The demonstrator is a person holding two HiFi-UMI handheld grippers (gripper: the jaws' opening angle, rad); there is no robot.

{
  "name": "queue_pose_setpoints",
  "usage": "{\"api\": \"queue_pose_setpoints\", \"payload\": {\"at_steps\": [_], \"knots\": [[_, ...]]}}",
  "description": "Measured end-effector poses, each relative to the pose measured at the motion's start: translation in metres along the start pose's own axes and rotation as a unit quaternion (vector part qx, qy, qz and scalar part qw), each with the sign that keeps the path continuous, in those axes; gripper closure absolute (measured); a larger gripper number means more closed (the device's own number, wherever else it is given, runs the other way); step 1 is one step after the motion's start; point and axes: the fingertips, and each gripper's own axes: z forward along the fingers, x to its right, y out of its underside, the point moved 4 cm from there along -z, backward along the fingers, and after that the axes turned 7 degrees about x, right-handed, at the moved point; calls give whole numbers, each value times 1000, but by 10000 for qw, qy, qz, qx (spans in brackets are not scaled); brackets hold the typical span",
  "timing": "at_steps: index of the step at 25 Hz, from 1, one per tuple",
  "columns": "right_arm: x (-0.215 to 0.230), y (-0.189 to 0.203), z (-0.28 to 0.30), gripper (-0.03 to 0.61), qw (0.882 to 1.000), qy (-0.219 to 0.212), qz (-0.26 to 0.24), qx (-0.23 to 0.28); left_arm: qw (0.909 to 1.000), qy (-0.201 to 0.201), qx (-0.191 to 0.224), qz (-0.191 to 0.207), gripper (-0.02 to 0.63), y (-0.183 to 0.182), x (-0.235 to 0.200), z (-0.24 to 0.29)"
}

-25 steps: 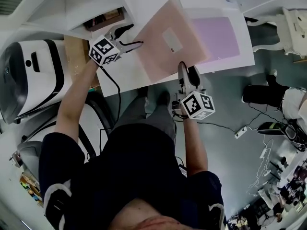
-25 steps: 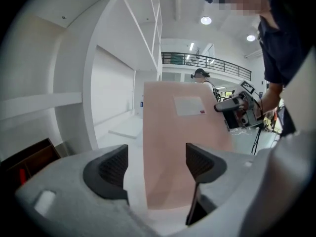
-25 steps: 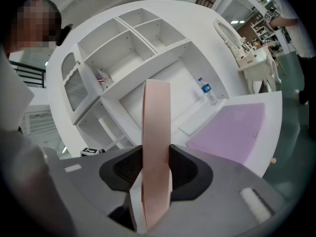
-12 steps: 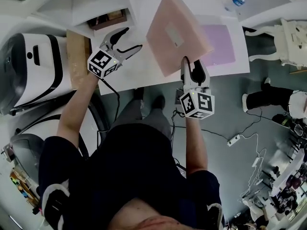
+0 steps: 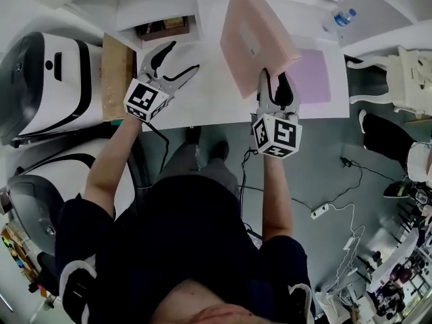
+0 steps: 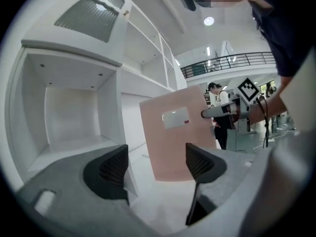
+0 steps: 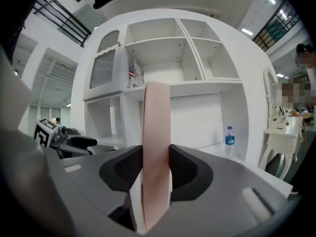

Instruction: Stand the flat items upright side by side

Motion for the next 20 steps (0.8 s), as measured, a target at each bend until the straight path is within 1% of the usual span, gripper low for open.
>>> {"api": "queue_pose_setpoints", "payload": {"at_steps": [3, 7, 10, 15, 20], "knots": [[-4, 1, 13, 420, 9998, -22, -198, -3, 9993, -361, 130, -24, 249, -7, -6, -9], [-10, 2, 32, 420, 9993, -44, -379, -22, 9978, -649, 160, 44, 249, -14, -8, -17], [-18, 8, 49, 420, 9989, -80, -459, -37, 9961, -865, 172, 4, 249, -13, -11, -24], [-26, 14, 75, 420, 9987, -112, -486, -48, 9940, -1088, 142, 4, 249, -15, -11, -32], [-29, 23, 100, 420, 9983, -44, -566, -85, 9921, -1243, 135, 67, 249, -17, -12, -37]]}}
